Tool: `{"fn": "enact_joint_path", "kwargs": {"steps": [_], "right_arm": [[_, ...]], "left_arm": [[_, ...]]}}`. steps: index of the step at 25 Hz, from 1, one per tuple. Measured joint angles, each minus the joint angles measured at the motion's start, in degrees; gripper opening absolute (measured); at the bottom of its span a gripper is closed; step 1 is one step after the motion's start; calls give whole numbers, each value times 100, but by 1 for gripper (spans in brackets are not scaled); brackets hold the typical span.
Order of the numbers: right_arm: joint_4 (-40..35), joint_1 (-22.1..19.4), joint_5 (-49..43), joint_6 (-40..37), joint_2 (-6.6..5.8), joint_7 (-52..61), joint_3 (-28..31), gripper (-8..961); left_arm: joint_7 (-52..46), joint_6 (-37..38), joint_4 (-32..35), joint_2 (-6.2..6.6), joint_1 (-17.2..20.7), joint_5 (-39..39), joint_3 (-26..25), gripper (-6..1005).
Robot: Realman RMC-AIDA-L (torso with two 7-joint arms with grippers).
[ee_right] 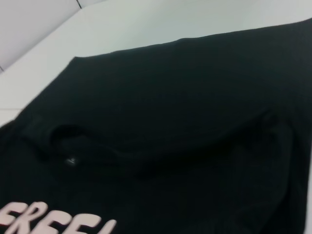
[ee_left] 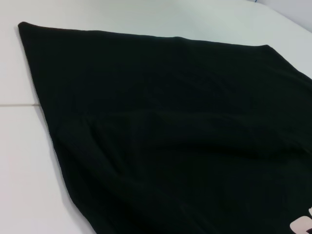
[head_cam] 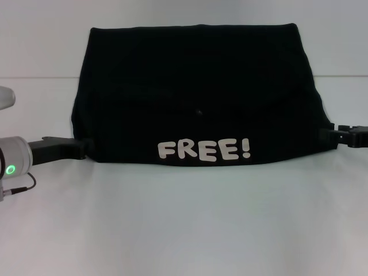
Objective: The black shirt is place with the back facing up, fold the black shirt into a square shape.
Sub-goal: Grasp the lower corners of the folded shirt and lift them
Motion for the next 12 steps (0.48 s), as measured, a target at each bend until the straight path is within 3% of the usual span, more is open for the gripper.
{"fn": "enact_joint_path", "kwargs": {"steps": [6, 12], "right_arm": [[43, -3, -5, 521, 31, -123, -250, 661], [78, 62, -9, 797, 141, -145, -538, 628]], "left_arm": [[-12, -17, -14, -1, -21, 0, 0, -1], [-69, -60, -14, -1, -21, 0, 0, 0]]}}
